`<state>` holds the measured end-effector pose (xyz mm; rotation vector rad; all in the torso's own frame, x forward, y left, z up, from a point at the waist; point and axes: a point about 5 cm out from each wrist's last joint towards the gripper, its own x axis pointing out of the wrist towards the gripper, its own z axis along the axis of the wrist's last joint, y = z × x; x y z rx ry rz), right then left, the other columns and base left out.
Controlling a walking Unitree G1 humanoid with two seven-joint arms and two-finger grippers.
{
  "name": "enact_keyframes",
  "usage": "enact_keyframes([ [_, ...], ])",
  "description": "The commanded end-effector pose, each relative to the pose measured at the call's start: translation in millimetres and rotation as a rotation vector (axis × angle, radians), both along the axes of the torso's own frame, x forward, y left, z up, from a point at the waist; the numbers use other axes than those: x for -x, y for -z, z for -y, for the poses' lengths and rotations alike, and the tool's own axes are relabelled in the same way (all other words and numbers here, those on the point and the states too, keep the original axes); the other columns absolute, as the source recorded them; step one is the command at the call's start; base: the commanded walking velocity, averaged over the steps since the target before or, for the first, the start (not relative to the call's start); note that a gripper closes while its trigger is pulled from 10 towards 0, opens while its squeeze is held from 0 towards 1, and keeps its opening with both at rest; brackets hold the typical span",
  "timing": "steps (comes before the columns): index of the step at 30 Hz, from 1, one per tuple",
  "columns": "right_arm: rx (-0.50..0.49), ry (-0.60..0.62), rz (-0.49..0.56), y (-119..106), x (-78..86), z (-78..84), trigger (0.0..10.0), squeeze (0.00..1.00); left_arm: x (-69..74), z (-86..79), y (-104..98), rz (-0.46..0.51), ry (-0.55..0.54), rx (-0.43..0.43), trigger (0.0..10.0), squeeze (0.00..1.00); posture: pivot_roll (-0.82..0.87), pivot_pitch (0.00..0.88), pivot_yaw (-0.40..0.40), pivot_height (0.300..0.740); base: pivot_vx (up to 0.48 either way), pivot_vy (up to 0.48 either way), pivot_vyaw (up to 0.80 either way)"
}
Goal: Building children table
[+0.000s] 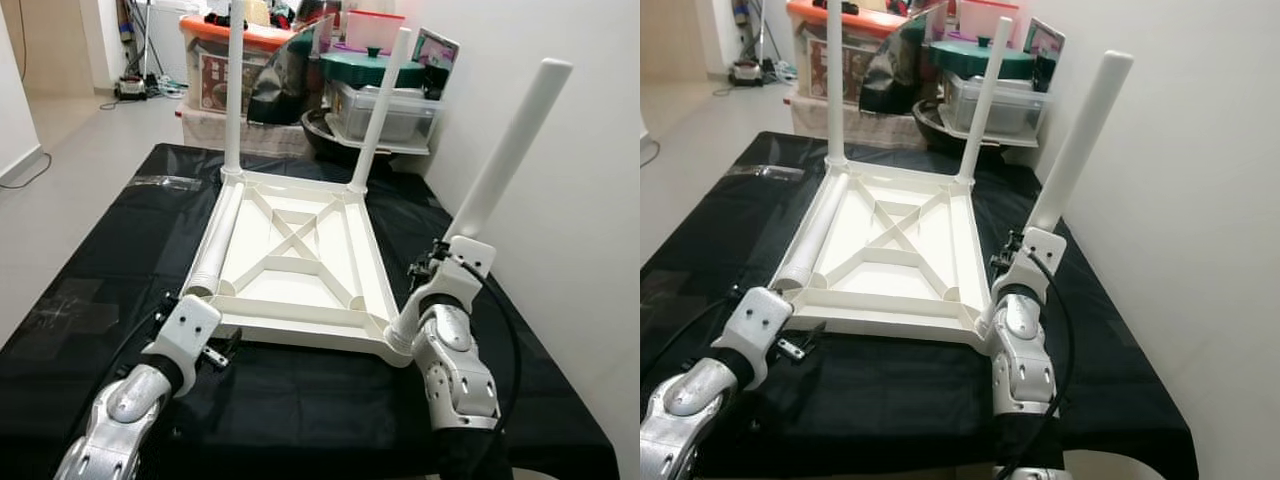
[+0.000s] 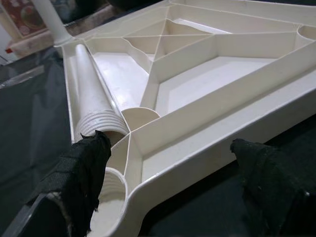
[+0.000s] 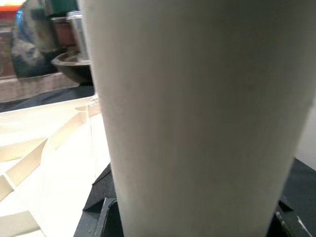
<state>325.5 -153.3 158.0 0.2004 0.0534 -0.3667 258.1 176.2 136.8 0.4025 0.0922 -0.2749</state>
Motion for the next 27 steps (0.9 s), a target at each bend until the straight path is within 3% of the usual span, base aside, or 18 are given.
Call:
enact_keyframes([
  [1,-0.073,0.045,-0.205,40,5.7,6.1,10.0,0.0,0.1,0.9,2,-0.005,0.009,-0.01,10.0,0.0,0.11,0.0,-0.133,0.74,0.0,0.0,0.0],
  [3,-0.11,0.023,-0.186,36,4.8,0.7,10.0,0.0,0.5,-0.1,2,-0.005,0.008,-0.013,10.0,0.0,0.11,0.0,-0.132,0.74,0.0,0.0,0.0],
  [4,-0.122,-0.015,-0.171,32,3.9,-4.0,10.0,1.0,0.9,-0.9,2,-0.005,0.008,-0.016,10.0,0.0,0.11,0.0,-0.13,0.74,0.0,0.0,0.0],
  [10,-0.126,-0.086,-0.108,14,3.2,-8.5,10.0,1.0,0.0,-0.3,1,-0.003,0.011,-0.018,10.0,0.0,0.1,0.0,-0.128,0.74,0.0,0.0,0.0],
  [13,-0.086,-0.16,-0.014,-13,-2.4,0.9,10.0,1.0,-1.5,1.5,1,0.001,0.018,-0.017,10.0,0.0,0.09,0.0,-0.123,0.74,0.0,0.0,0.0],
  [20,-0.031,-0.195,0.031,-33,-7.2,15.1,10.0,1.0,-2.6,1.0,1,0.003,0.021,-0.021,10.0,0.0,0.08,0.0,-0.119,0.74,0.0,0.0,0.0],
  [22,-0.003,-0.261,0.074,-49,-11.4,21.9,10.0,0.0,-3.7,1.2,0,0.007,0.025,-0.022,10.0,0.0,0.08,0.0,-0.116,0.74,0.0,0.0,0.0],
  [27,0.037,-0.429,0.111,-69,-17.6,32.1,10.0,0.0,-5.0,1.7,-1,0.011,0.031,-0.024,10.0,0.0,0.07,0.0,-0.115,0.74,0.0,0.0,0.0],
])
